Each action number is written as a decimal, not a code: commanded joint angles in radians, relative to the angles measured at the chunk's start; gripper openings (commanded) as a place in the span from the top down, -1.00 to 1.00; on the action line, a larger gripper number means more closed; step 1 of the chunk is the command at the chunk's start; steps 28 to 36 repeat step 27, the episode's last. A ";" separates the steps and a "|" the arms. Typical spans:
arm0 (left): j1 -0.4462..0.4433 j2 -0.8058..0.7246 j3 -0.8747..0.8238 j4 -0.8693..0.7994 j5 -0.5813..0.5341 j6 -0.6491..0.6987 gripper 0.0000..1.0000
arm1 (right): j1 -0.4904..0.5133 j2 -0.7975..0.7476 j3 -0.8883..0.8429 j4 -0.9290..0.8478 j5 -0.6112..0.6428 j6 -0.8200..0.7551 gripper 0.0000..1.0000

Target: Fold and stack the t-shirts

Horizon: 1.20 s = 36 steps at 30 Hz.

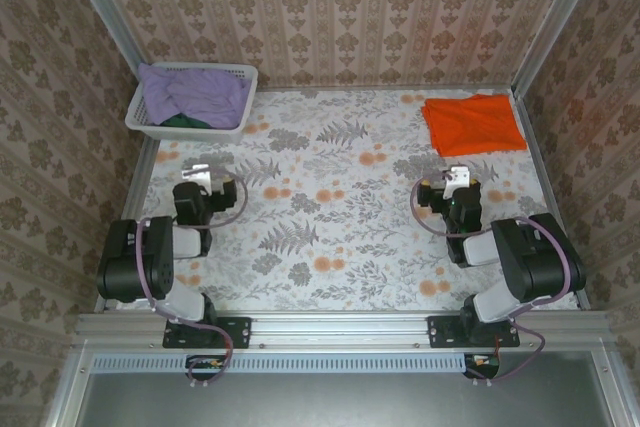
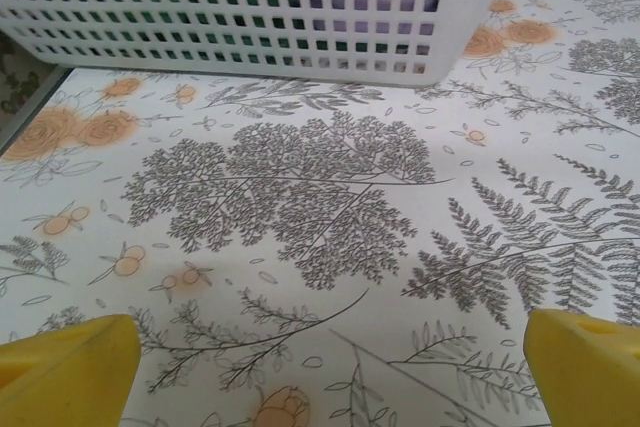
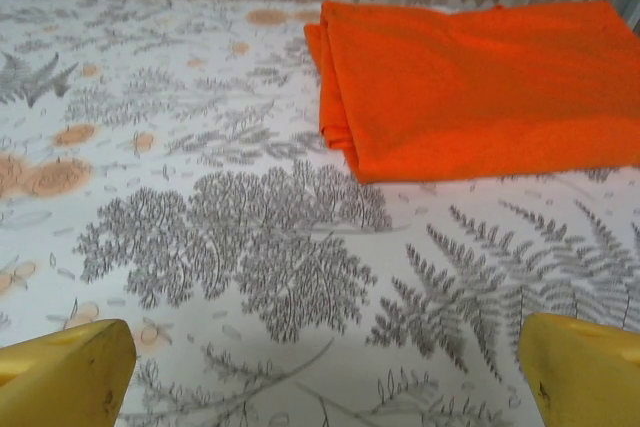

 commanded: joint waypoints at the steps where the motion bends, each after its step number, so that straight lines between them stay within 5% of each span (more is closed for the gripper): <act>1: -0.016 0.002 0.062 -0.017 -0.046 0.028 -1.00 | 0.006 -0.002 0.098 -0.087 0.029 -0.003 -1.00; 7: -0.063 0.004 0.060 -0.007 -0.150 0.049 -1.00 | -0.049 -0.004 0.150 -0.180 -0.041 0.041 -0.99; 36: -0.051 0.004 0.064 -0.017 -0.124 0.044 -1.00 | -0.051 -0.004 0.156 -0.192 -0.049 0.041 -0.99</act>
